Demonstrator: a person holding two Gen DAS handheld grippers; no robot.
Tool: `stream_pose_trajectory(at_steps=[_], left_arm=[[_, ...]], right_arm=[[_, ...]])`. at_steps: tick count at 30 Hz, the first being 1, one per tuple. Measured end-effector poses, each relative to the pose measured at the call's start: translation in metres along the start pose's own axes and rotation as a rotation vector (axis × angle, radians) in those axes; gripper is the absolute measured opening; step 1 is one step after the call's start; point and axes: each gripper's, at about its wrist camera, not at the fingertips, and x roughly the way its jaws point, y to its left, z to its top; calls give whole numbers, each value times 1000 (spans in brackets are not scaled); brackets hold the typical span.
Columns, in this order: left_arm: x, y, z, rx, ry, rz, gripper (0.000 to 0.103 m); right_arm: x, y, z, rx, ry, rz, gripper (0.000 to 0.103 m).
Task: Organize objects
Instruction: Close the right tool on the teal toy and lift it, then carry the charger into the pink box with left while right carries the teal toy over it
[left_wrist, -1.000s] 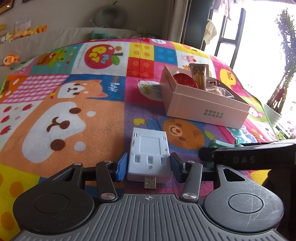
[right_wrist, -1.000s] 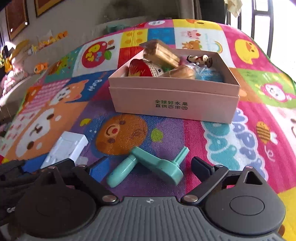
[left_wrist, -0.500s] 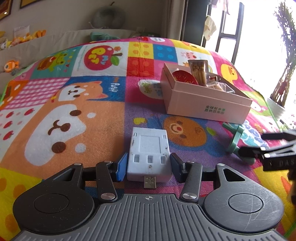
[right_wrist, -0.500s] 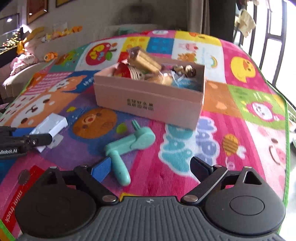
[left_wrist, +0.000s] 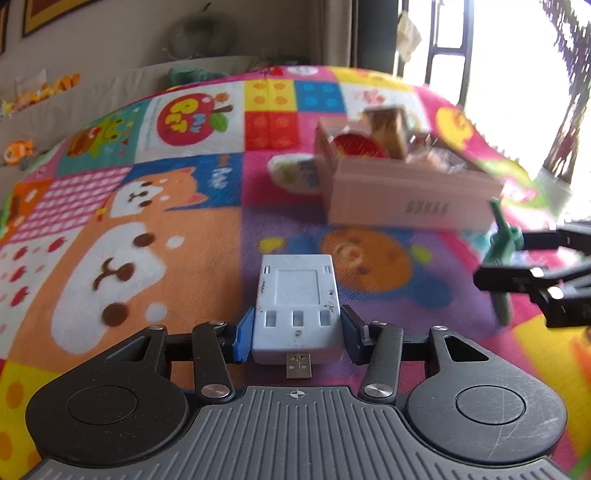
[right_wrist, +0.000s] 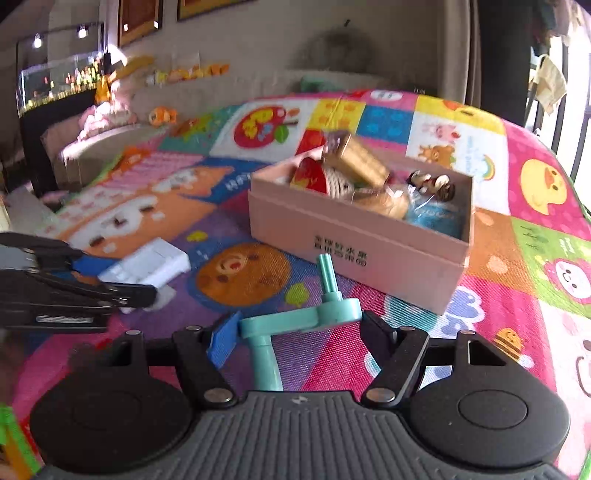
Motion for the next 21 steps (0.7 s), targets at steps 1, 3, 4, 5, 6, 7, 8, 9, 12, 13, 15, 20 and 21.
stream_pose_trajectory(at_steps=[1,3,4,5,6,7,8,9,12,13,15,20,21], left_arm=[[-3,-2,7,0,-26,-15,53],[-12,-11,26,23,-95,-42,53],[-16,-17,38,34,-136,-67,53],[-19,-25,51,46,-172,-96,53],[-19,-35,66,67,-202,-129,53],[-18,-47,79,93,-223,-155,53],[-14,-60,91,114,-242,-175,53],[-8,-72,102,125,-262,-191,53],[26,-103,127,105,-271,-225,53],[41,-111,132,87,-246,-239,53],[66,-125,134,53,-204,-259,53],[98,-150,118,123,-120,-214,53],[98,-147,115,112,-97,-229,53]], right_arm=[[-8,-2,0,0,-18,-6,71],[-22,-8,0,-1,-51,-22,71],[-28,-13,0,5,-64,-30,71],[-33,-17,1,14,-76,-36,71],[-36,-21,1,24,-87,-44,71],[-40,-26,2,37,-99,-56,71],[-43,-30,1,50,-112,-68,71],[-45,-33,0,64,-122,-79,71],[-52,-44,-3,113,-137,-96,71],[-53,-48,-5,120,-136,-99,71],[-56,-53,-9,125,-132,-119,71],[-60,-71,-19,156,-106,-153,71],[-61,-74,-20,163,-104,-159,71]])
